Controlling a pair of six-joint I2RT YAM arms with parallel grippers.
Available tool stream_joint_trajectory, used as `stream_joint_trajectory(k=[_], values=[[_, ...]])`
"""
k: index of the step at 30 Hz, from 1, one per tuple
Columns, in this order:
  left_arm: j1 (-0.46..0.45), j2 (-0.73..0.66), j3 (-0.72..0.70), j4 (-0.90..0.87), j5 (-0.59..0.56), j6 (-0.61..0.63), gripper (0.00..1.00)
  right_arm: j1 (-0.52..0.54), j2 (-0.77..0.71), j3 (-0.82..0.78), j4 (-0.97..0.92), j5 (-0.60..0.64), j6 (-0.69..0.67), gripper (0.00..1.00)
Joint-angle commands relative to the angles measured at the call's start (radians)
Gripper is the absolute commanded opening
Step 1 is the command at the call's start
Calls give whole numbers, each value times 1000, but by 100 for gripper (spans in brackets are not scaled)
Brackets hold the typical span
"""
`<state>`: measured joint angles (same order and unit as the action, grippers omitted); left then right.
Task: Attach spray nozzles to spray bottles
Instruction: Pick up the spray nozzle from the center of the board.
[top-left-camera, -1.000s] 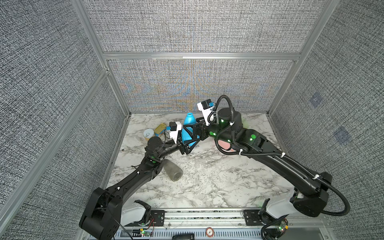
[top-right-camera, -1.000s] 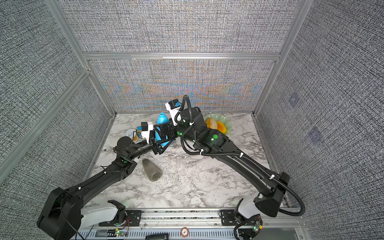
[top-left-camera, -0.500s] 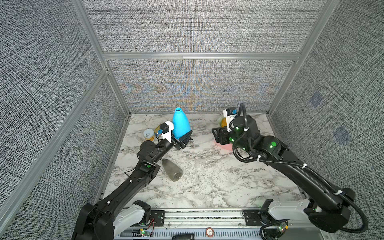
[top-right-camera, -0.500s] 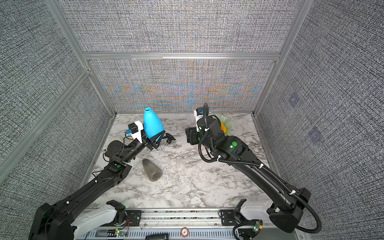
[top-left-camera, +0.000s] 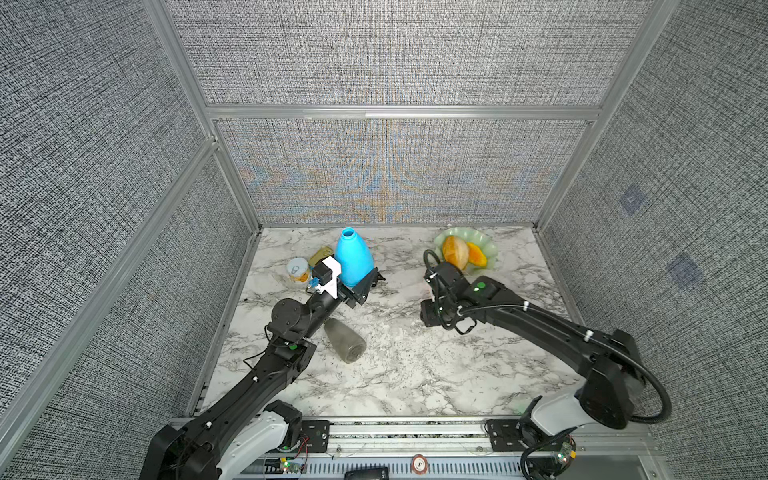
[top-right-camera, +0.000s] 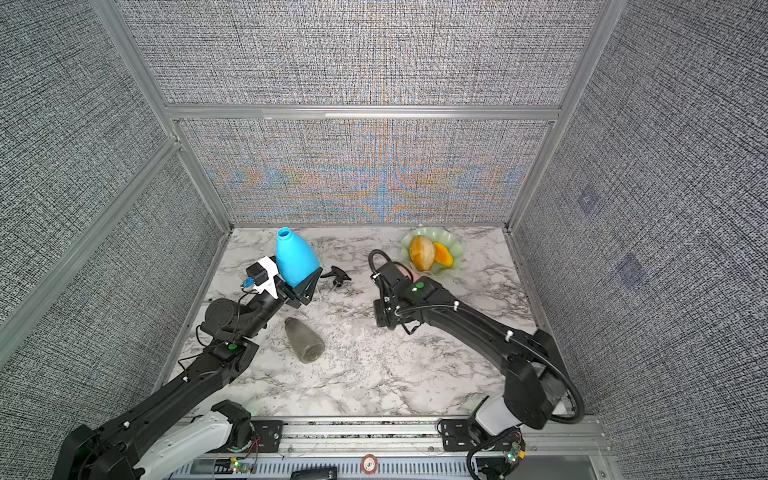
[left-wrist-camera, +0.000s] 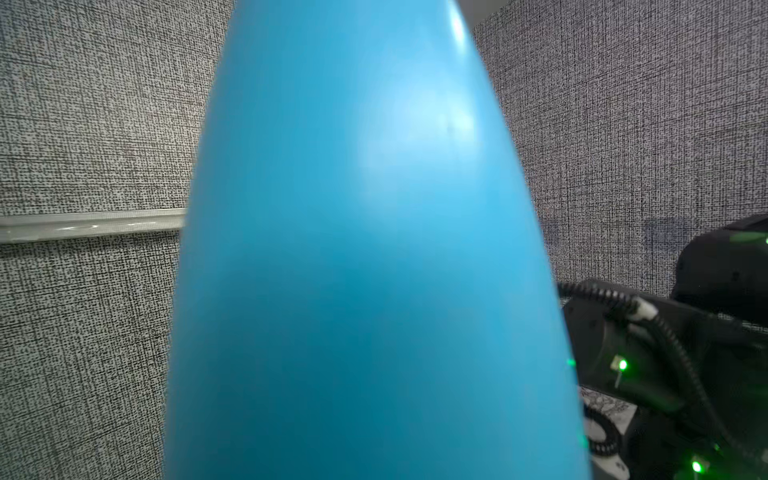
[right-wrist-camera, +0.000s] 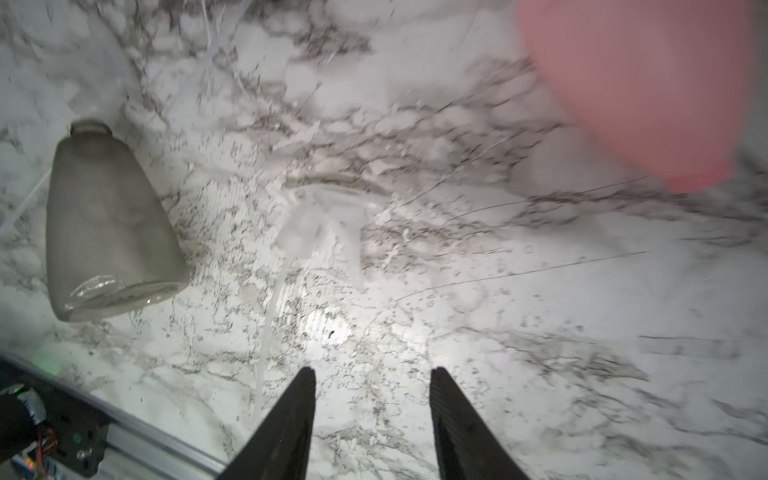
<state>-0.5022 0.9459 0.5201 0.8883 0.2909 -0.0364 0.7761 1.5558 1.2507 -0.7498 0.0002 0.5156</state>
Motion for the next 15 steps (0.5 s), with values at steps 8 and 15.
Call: stream_joint_trajectory(k=[8, 15], values=[[-5, -13, 1, 35, -31, -25, 77, 31, 296, 151, 110, -199, 121, 52], [-9, -9, 6, 28, -13, -40, 77, 37, 406, 225, 52, -203, 152, 43]])
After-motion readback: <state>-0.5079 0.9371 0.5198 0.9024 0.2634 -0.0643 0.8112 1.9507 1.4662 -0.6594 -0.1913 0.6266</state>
